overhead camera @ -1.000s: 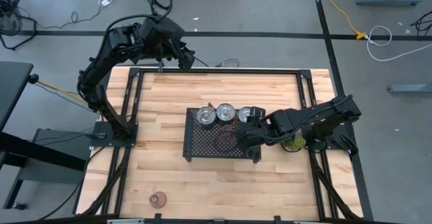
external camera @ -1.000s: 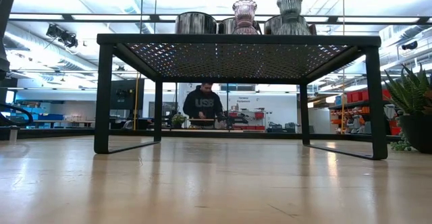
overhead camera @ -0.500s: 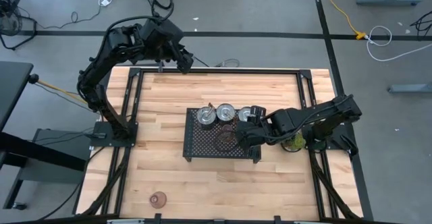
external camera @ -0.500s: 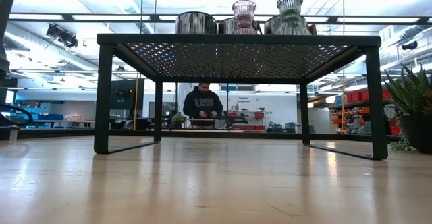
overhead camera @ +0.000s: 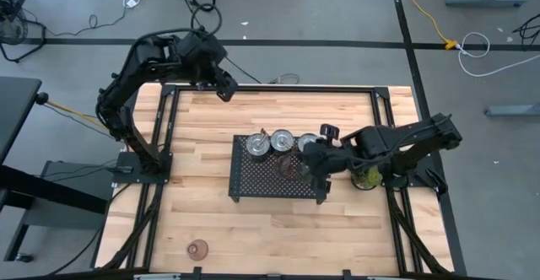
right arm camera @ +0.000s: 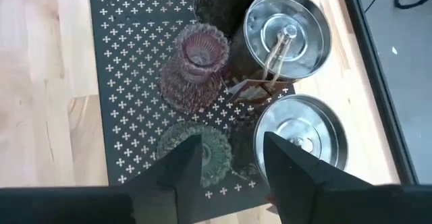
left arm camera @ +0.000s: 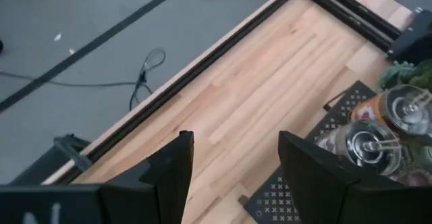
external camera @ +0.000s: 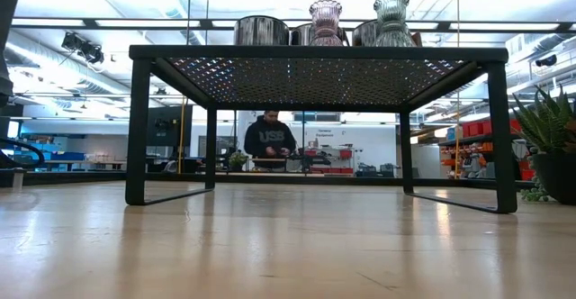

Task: Pick & Place candle stick holders
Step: Put the pink glass candle holder on the shelf aligned with the other glass candle holder

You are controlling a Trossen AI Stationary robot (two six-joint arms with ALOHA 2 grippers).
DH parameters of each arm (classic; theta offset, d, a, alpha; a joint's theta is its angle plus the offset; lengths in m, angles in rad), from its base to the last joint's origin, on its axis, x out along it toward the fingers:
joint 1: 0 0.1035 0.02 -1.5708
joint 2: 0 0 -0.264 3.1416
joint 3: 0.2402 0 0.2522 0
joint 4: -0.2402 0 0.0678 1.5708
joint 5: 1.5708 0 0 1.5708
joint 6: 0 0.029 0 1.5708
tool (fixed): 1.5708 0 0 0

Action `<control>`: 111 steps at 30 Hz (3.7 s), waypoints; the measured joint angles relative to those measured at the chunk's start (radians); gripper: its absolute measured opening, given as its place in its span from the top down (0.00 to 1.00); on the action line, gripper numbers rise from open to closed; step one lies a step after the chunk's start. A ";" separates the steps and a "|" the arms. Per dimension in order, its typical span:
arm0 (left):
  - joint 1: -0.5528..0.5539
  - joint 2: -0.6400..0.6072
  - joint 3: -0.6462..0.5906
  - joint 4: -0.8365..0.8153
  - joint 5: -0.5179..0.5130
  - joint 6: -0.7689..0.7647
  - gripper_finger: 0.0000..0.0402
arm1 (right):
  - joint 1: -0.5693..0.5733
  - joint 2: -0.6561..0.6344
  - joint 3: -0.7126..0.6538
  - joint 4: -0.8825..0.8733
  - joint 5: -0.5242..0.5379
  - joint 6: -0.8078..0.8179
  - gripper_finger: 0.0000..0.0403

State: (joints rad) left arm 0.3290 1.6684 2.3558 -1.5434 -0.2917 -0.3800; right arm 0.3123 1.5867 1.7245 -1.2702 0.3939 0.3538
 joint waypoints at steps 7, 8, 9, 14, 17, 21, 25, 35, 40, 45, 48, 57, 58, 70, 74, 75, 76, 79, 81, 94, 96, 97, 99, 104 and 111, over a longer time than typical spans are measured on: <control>-0.058 -0.001 -0.006 -0.029 0.154 -0.093 0.45 | 0.006 -0.034 0.002 0.004 0.010 0.004 0.61; -0.077 -0.001 -0.007 -0.028 0.177 -0.121 0.45 | 0.009 -0.048 0.002 0.003 0.011 0.008 0.61; -0.100 0.000 -0.007 -0.026 0.195 -0.150 0.45 | 0.011 -0.063 0.002 0.003 0.010 0.017 0.61; -0.265 0.008 -0.007 -0.027 0.247 -0.354 0.45 | 0.023 -0.158 0.002 -0.010 0.016 0.078 0.61; -0.400 0.016 -0.038 -0.027 0.226 -0.480 0.45 | 0.030 -0.225 0.003 -0.012 0.021 0.099 0.61; -0.594 0.021 -0.189 -0.027 0.220 -0.683 0.45 | 0.036 -0.308 0.003 -0.011 0.045 0.114 0.61; -0.785 0.022 -0.398 -0.024 0.272 -0.941 0.45 | 0.037 -0.365 0.004 -0.008 0.070 0.135 0.61; -1.159 0.027 -0.720 0.328 0.278 -1.639 0.45 | 0.037 -0.398 0.004 -0.004 0.081 0.094 0.61; -1.235 0.028 -0.813 0.448 0.231 -1.789 0.45 | 0.036 -0.394 0.004 0.007 0.086 0.058 0.61; -1.233 0.027 -0.851 0.443 0.307 -1.807 0.45 | 0.036 -0.394 0.004 0.008 0.088 0.059 0.61; -1.229 0.027 -0.890 0.448 0.368 -1.805 0.45 | 0.037 -0.394 0.004 0.005 0.087 0.076 0.61; -1.223 0.027 -1.026 0.625 0.390 -1.790 0.45 | 0.037 -0.394 0.004 -0.002 0.086 0.083 0.61; -1.223 0.027 -1.038 0.639 0.392 -1.790 0.45 | 0.037 -0.394 0.004 -0.002 0.086 0.083 0.61; -1.214 0.027 -1.075 0.670 0.383 -1.778 0.45 | 0.037 -0.394 0.004 -0.001 0.088 0.090 0.61; -1.198 0.027 -1.075 0.669 0.427 -1.749 0.45 | 0.036 -0.393 0.004 -0.001 0.102 0.089 0.61; -1.195 0.027 -1.075 0.669 0.426 -1.747 0.45 | 0.036 -0.393 0.004 -0.001 0.112 0.083 0.61; -1.194 0.027 -1.075 0.669 0.425 -1.747 0.45 | 0.036 -0.393 0.004 -0.001 0.122 0.083 0.61; -1.189 0.027 -1.074 0.671 0.426 -1.733 0.45 | 0.036 -0.393 0.004 -0.001 0.125 0.082 0.61; -1.188 0.027 -1.074 0.685 0.426 -1.730 0.45 | 0.036 -0.393 0.004 -0.001 0.125 0.078 0.61; -1.161 0.027 -0.975 0.509 0.451 -1.692 0.45 | 0.036 -0.393 0.003 -0.002 0.139 0.064 0.61; -1.176 0.027 -0.975 0.479 0.485 -1.708 0.45 | 0.036 -0.393 0.003 -0.005 0.138 0.064 0.61; -1.183 0.027 -0.975 0.482 0.489 -1.722 0.45 | 0.036 -0.393 0.003 -0.008 0.138 0.064 0.61; -1.196 0.027 -0.975 0.493 0.488 -1.745 0.45 | 0.036 -0.393 0.003 -0.020 0.138 0.071 0.61; -1.207 0.027 -0.975 0.492 0.425 -1.749 0.45 | 0.036 -0.393 0.003 -0.033 0.137 0.081 0.61; -1.208 0.035 -0.975 0.496 0.443 -1.779 0.45 | 0.036 -0.393 0.003 -0.033 0.137 0.083 0.61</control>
State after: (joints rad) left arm -0.8791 1.7035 1.3811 -1.0474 0.1509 -2.1586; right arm 0.3485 1.1938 1.7275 -1.3029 0.5312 0.4366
